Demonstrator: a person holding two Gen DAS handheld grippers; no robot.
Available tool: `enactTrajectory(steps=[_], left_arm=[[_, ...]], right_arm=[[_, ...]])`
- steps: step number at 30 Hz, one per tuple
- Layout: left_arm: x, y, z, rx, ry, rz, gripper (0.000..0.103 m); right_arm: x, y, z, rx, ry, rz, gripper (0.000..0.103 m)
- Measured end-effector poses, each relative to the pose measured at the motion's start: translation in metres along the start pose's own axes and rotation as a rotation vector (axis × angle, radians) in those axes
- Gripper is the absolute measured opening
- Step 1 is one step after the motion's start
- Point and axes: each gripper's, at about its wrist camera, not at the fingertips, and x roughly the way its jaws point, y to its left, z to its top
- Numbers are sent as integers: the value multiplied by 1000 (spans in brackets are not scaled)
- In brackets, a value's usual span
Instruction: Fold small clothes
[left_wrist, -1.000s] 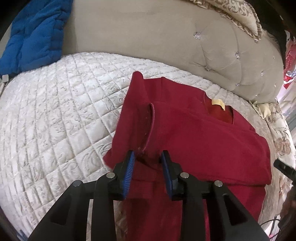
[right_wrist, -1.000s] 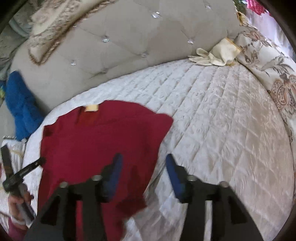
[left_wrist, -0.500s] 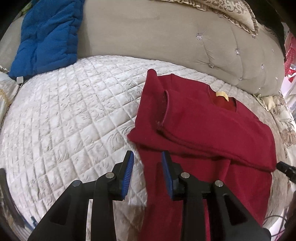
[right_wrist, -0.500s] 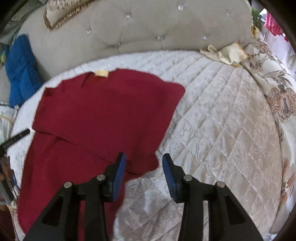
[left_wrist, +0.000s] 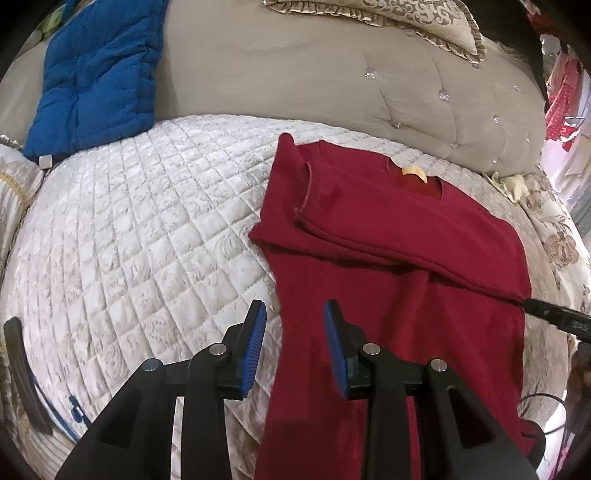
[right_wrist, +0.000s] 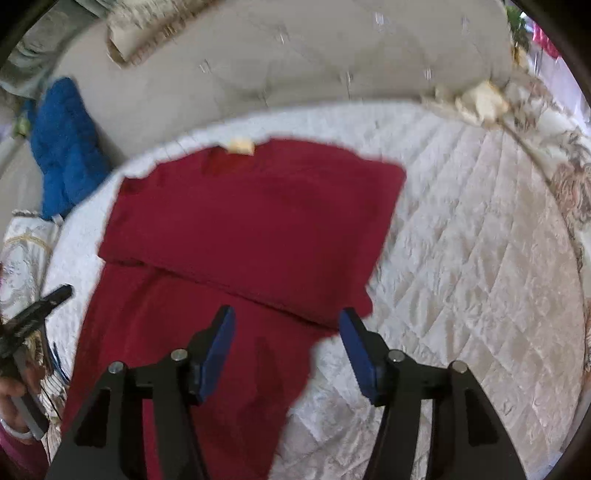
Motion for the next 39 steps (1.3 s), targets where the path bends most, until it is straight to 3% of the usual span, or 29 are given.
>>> enactTrajectory(steps=[3,10,17,22,27,39], left_arm=[[-4,1,-8,15,9,-1,11],[-22,5,-21,37,9,-4,11],[-45,19,-52,15,77,-88,11],[-57,35,-83,-12,120,-103,18],[-56,54,-111,-60,176,-113,18],[-55,77,-144,-184,248,-281,24]], right_arm=[[-11,-8,-8,5,1,47,62],[-80,-33,-36,-39,1,37,66],[-129,-22,-85,-117,14,99,73],[-114,-3,-120,-136,71,175,77],[-87,18,-138,-195,142,165,77],[-46,38,-143,-236,286,155,82]])
